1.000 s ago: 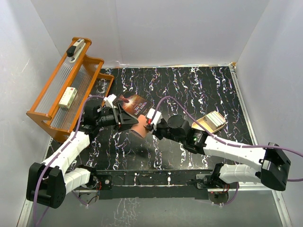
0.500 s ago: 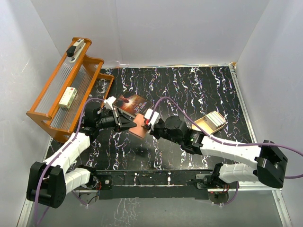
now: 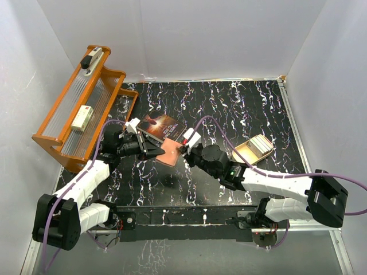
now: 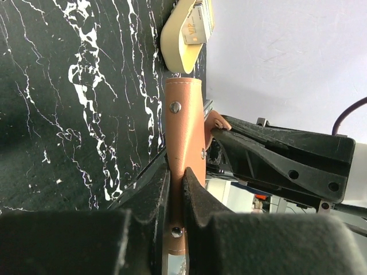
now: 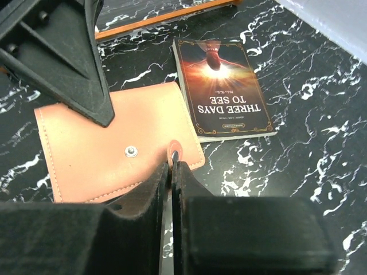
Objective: Put the credit cards into the card holder
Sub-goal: Open the card holder at the center of the board.
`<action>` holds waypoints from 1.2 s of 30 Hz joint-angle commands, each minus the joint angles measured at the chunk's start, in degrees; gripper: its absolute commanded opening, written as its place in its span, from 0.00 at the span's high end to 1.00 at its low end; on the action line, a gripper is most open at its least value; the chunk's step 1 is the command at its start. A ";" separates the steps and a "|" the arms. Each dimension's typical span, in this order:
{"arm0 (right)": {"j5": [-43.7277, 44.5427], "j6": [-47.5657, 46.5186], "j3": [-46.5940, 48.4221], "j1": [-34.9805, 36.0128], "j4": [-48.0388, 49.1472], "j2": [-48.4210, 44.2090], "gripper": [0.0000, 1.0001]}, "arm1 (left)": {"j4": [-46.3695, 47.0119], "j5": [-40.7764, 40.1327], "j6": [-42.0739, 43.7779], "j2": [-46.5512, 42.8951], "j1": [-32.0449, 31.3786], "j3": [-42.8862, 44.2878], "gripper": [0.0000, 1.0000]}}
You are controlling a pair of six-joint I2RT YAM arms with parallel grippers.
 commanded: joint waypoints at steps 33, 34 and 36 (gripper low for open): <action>2.90 65.31 5.71 -0.51 -22.82 -1.52 0.58 | 1.57 2.27 9.15 -7.79 -0.05 2.87 1.00; 2.86 65.94 4.95 -0.51 -22.57 -2.05 0.58 | 1.63 2.23 9.15 -7.97 -0.10 3.01 1.00; 2.69 67.26 3.22 -0.55 -21.32 -3.01 0.56 | 1.86 2.23 8.67 -8.42 -0.07 2.84 1.00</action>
